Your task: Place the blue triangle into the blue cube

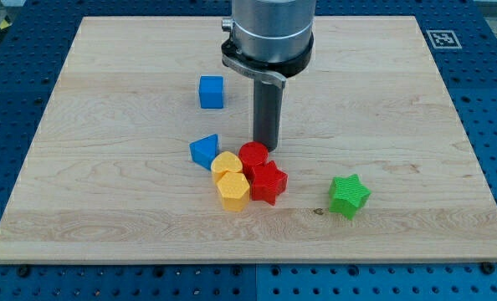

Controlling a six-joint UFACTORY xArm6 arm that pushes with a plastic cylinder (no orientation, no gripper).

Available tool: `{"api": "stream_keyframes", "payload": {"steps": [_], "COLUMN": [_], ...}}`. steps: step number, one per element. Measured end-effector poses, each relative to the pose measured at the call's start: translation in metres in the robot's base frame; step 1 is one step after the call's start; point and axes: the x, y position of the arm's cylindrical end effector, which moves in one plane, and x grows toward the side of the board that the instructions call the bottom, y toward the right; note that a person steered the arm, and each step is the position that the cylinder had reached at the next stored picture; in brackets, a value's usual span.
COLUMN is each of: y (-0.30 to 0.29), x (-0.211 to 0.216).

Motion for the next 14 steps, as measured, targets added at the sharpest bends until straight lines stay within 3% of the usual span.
{"api": "stream_keyframes", "payload": {"steps": [5,7,10,14], "y": [0.008,-0.038,-0.067,-0.199], "x": [-0.009,-0.039,-0.041,-0.059]}}
